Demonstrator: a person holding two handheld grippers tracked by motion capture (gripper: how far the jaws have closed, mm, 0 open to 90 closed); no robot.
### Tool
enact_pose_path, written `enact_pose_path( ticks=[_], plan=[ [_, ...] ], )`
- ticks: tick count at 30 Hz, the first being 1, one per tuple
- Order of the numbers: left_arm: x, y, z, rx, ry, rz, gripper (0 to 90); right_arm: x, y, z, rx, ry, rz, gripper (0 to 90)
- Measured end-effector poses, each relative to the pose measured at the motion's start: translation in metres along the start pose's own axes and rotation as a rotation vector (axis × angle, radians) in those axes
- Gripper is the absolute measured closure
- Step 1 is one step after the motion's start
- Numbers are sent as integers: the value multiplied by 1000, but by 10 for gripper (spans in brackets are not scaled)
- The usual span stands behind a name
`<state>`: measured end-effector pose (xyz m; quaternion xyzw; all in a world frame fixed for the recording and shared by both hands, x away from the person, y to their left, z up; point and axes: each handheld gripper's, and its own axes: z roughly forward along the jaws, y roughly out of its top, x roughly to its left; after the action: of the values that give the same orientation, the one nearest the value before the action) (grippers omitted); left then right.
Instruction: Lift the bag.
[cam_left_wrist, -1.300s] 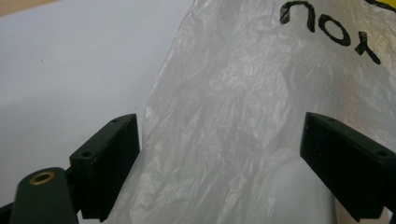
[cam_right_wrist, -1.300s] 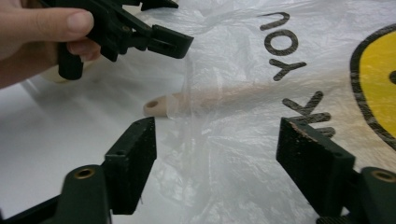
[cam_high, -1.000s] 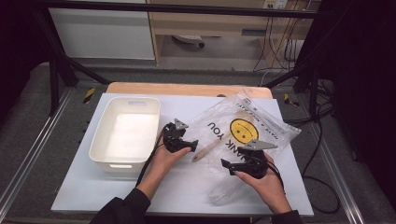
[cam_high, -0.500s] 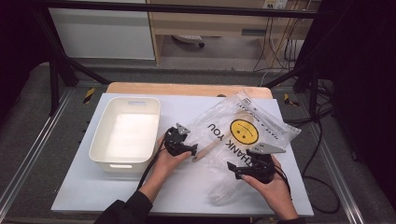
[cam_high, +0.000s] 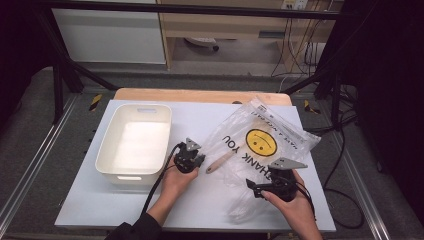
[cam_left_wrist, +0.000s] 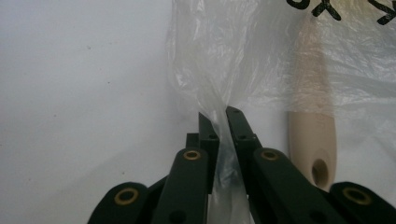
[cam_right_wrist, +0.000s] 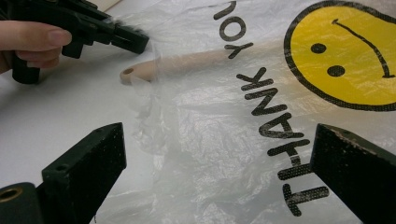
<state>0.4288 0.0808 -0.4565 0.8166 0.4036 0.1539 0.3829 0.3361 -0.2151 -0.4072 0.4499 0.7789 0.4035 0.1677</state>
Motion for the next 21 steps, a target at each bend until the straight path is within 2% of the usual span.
enact_pose_path(
  ticks=[6,10,13,15,21],
  plan=[
    [-8,-2,-3,10,-13,18,882,8,-7,-1,36,-25,-15,47],
    [-12,-3,-4,16,-13,33,884,12,-14,1,59,-13,-29,46],
    [-16,-4,-6,20,-19,43,886,18,-18,7,83,-14,-24,45],
    [-17,-5,-6,19,-20,43,887,22,-21,13,109,-11,-43,44],
    [-18,-7,-8,21,-29,46,889,29,-29,28,177,-48,-71,40]
  ],
)
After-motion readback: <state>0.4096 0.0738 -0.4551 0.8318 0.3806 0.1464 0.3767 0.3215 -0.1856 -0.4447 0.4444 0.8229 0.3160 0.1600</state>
